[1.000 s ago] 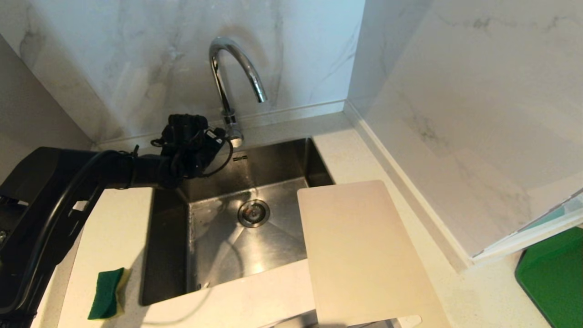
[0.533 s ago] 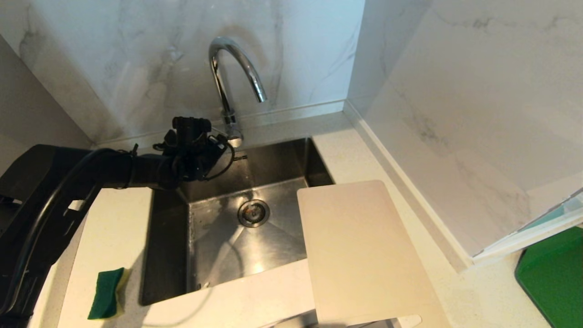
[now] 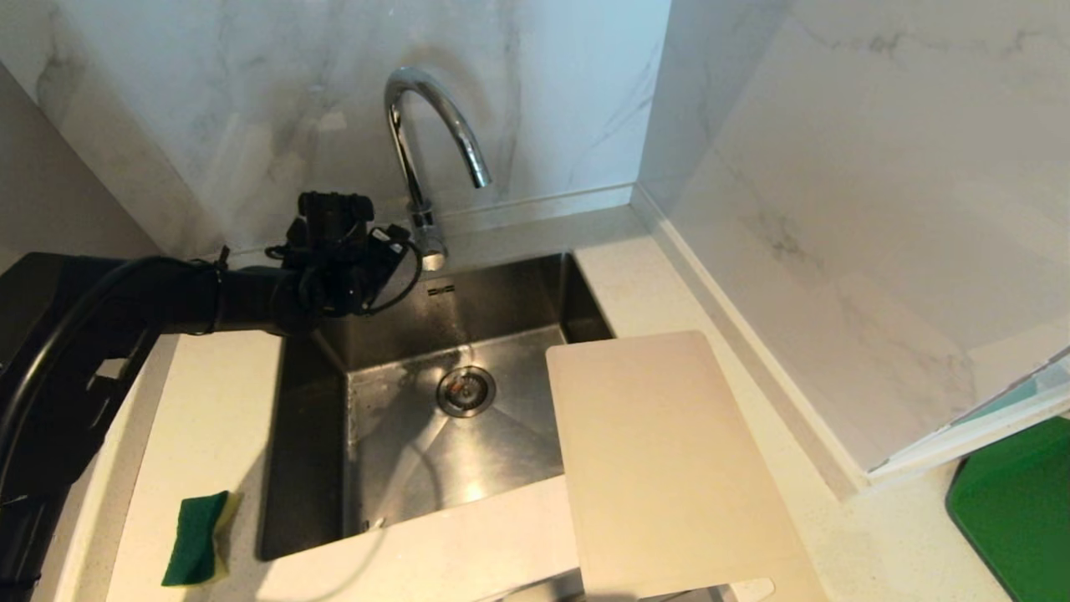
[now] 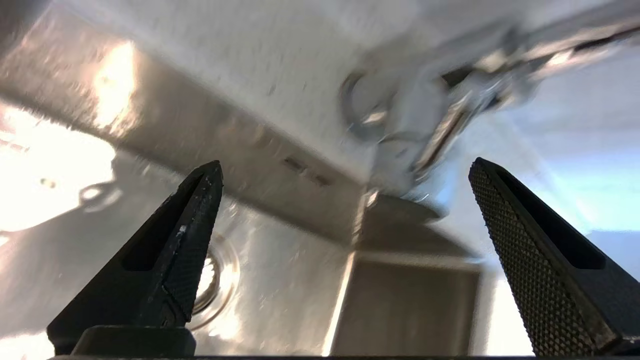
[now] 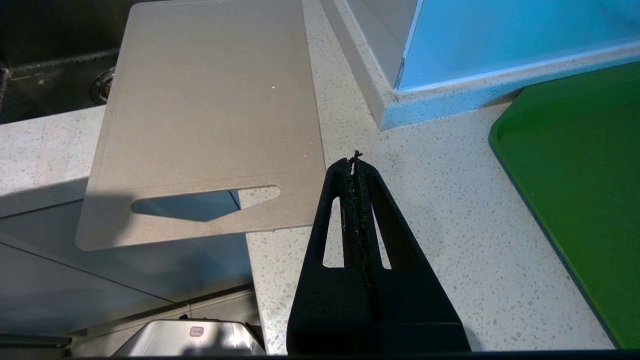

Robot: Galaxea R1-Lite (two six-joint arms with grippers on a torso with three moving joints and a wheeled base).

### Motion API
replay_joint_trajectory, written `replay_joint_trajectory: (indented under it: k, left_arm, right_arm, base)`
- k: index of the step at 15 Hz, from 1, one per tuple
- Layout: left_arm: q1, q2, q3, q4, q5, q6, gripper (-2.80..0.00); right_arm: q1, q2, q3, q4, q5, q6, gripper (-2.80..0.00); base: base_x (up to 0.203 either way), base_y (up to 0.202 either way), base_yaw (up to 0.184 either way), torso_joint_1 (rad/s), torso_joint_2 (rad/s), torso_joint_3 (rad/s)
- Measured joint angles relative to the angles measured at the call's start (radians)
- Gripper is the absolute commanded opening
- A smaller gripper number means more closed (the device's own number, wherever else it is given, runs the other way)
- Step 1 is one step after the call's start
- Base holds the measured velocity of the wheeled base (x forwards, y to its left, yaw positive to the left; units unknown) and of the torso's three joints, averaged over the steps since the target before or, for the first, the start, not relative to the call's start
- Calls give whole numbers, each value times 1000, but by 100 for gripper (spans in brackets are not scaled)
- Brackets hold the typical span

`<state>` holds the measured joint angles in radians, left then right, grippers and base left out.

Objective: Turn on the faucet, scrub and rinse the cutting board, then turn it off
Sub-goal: Turn on the tap

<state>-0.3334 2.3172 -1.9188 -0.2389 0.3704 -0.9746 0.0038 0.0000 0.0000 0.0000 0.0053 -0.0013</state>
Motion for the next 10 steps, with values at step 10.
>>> replay_joint_trajectory:
  k: [10]
  left_arm:
    - [12, 38, -33, -95, 9, 9, 0]
  right_arm:
    - [0, 0, 0, 0, 0, 0, -280]
  base:
    - [0, 0, 0, 0, 0, 0]
